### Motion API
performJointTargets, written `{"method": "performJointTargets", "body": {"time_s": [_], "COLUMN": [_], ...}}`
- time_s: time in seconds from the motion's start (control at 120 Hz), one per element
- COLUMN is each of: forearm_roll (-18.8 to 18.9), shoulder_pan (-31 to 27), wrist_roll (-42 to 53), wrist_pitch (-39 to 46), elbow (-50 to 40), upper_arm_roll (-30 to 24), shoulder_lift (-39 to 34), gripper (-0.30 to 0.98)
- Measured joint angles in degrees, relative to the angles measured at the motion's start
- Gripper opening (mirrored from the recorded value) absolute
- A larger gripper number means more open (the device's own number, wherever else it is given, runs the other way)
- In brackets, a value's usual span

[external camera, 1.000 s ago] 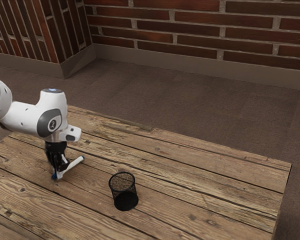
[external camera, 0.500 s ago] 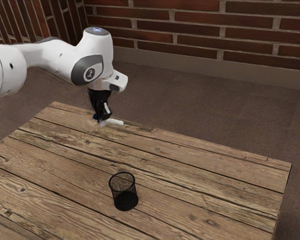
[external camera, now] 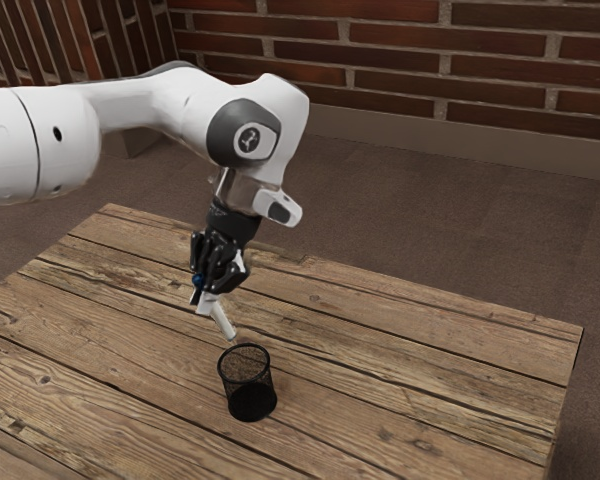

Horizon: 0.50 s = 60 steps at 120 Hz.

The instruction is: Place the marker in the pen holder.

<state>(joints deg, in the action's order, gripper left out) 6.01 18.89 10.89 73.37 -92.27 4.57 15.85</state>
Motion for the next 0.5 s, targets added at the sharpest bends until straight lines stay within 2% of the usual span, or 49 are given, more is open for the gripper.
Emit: {"method": "performJointTargets", "body": {"time_s": [0.2,0.5], "forearm_roll": [-1.28,-0.99], "shoulder_pan": [2.14,2.32], "wrist_roll": [-2.93,-5.75], "wrist_pitch": [-4.28,-1.66], "elbow": [-1.40,0.26], "upper_arm_roll": [-0.21,-0.23], "shoulder_lift": [-0.70,4.02], "gripper": [-0.08,-0.08]}}
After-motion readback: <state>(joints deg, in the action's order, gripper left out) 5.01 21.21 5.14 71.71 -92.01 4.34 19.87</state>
